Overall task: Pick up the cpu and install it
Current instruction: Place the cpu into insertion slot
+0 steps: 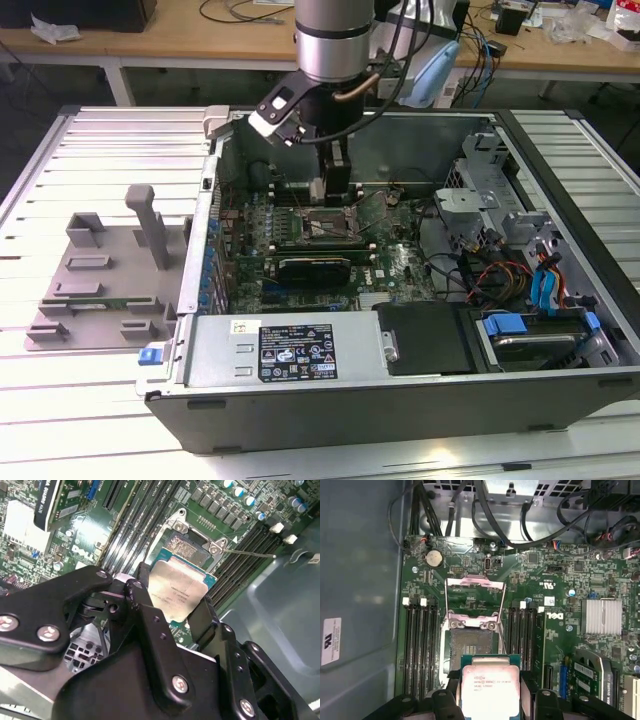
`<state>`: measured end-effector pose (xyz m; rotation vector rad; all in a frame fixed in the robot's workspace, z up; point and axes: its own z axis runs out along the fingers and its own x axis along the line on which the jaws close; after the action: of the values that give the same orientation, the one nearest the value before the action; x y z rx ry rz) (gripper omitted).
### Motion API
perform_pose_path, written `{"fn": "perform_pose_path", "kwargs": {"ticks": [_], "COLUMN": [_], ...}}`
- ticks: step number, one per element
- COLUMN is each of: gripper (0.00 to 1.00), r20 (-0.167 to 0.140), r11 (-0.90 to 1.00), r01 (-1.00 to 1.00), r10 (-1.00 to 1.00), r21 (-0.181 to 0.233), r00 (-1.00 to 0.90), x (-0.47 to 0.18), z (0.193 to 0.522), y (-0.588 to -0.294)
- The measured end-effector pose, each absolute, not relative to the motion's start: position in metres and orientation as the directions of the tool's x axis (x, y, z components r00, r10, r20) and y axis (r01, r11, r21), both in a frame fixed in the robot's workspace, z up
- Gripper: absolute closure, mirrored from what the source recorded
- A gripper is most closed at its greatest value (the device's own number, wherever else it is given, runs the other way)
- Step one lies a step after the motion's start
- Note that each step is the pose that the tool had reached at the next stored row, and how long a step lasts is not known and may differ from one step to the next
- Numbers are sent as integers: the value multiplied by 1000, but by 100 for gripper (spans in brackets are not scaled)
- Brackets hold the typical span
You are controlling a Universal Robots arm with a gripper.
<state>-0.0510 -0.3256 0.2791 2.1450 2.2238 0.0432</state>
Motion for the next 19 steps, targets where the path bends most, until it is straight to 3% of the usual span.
{"fn": "perform_pose_path", "kwargs": {"ticks": [19], "gripper": [45], "r20": [-17], "r11": [36], "r01": [998], "r10": [999], "r21": [45], "r00": [-36], "x": [-44], "z": [246], "y": [-324]}}
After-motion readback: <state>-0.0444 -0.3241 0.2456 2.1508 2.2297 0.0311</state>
